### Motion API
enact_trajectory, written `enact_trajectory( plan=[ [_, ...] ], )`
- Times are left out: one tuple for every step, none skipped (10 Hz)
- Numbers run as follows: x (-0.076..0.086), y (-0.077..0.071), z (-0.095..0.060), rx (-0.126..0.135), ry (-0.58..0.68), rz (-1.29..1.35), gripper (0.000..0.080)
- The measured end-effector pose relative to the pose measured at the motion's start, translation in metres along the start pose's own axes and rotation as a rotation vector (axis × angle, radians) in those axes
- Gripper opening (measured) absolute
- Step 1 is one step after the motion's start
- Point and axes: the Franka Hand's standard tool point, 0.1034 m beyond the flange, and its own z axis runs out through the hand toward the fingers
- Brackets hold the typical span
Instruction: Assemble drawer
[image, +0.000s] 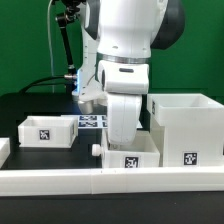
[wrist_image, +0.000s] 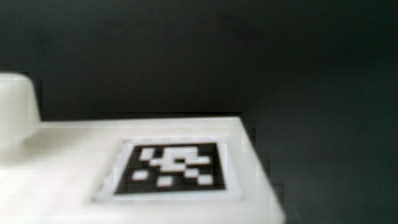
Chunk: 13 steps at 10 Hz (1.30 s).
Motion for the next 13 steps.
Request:
enact_trajectory(
  plan=[
    [0.0,0.0,0.0,0.001,0.0,0.0,0.0041],
    [0.0,-0.001,0.001,0.002,0.0,-0.001,0.0041],
    [0.0,-0.003,0.002,0.006,-0.003,-0.013,0.0041],
    [0.0,-0.005,0.002,0.007,-0.003,-0.013,0.0041],
    [0.0,-0.006,0.001,0.002,-0.002,-0.012,0.0041],
    [0.002,-0.004,0.003,-0.042,0.008,0.01,0.0041],
    [0.001,-0.007,0.005,-0.029,0.006,0.011,0.0041],
    [0.001,-0.007,0.005,-0.029,0.006,0.012,0.0041],
    [0.002,-0.007,0.006,-0.031,0.007,0.012,0.0041],
    [0.004,-0.009,0.009,-0.053,0.013,0.012,0.0041],
    [0.006,-0.01,0.01,-0.052,0.013,0.007,0.0041],
    [0.008,-0.011,0.01,-0.049,0.014,0.002,0.0041],
    [0.008,-0.011,0.01,-0.047,0.014,0.002,0.0041]
  ],
)
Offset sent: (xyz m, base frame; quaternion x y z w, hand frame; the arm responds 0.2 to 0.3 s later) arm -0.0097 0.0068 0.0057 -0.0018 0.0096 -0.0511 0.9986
